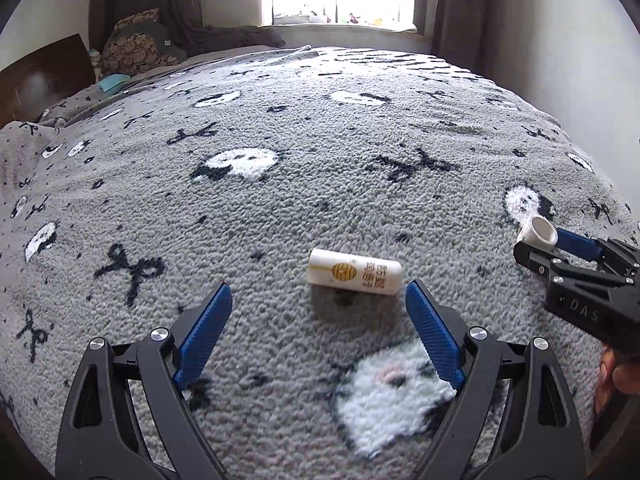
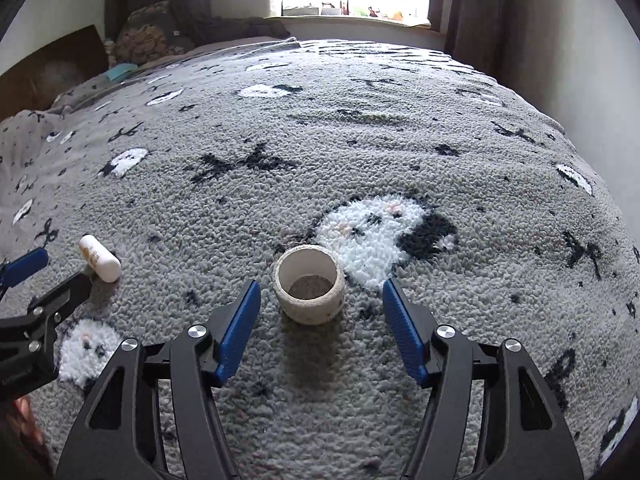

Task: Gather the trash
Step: 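Grasp the white cup with right tool while left tool grasps white tube, then lower the cup and tube into the bin and open both tools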

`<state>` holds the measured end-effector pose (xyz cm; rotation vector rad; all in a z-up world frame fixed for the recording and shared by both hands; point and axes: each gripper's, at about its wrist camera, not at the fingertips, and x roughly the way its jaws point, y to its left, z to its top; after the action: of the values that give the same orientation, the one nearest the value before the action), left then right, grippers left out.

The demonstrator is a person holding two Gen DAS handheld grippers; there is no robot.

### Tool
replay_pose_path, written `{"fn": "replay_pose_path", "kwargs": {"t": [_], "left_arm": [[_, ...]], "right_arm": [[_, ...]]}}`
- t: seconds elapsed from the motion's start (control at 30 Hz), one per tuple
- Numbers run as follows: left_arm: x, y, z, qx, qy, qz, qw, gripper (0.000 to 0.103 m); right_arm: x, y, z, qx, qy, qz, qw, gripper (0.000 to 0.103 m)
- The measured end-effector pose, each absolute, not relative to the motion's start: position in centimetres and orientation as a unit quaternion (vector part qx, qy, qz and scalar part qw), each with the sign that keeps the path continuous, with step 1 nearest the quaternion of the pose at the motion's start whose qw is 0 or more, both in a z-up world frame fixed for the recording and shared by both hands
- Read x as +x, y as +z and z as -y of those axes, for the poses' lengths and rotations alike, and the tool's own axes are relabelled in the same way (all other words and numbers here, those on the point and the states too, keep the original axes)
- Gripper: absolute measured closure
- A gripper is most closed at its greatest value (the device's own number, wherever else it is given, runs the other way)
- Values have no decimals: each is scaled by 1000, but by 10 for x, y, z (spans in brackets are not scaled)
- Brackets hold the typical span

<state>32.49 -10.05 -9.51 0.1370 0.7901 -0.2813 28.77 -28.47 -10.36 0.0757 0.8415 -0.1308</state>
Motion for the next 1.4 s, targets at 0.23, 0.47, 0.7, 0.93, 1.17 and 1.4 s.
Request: {"fn": "replay_pose_path", "kwargs": {"t": [0.23, 0.47, 0.7, 0.93, 1.17, 1.4], "left_arm": [[349, -111, 123, 92, -139, -417, 893, 23], [344, -110, 130, 106, -152, -420, 888, 52], [307, -97, 117, 105, -157, -408, 893, 52], [245, -64, 98, 89, -156, -368, 912, 52], [167, -43, 81, 88, -162, -320, 929, 52], [94, -54, 68, 99, -168, -299, 934, 52]], "right_arm": [[296, -106, 282, 27, -58, -415, 908, 70], [289, -101, 277, 8, -56, -410, 910, 70], [249, -83, 272, -2, -49, -389, 920, 70], [187, -61, 257, -12, -35, -355, 934, 70], [100, -37, 234, -50, -16, -296, 954, 70], [32, -48, 222, -50, -12, -274, 960, 70]]}}
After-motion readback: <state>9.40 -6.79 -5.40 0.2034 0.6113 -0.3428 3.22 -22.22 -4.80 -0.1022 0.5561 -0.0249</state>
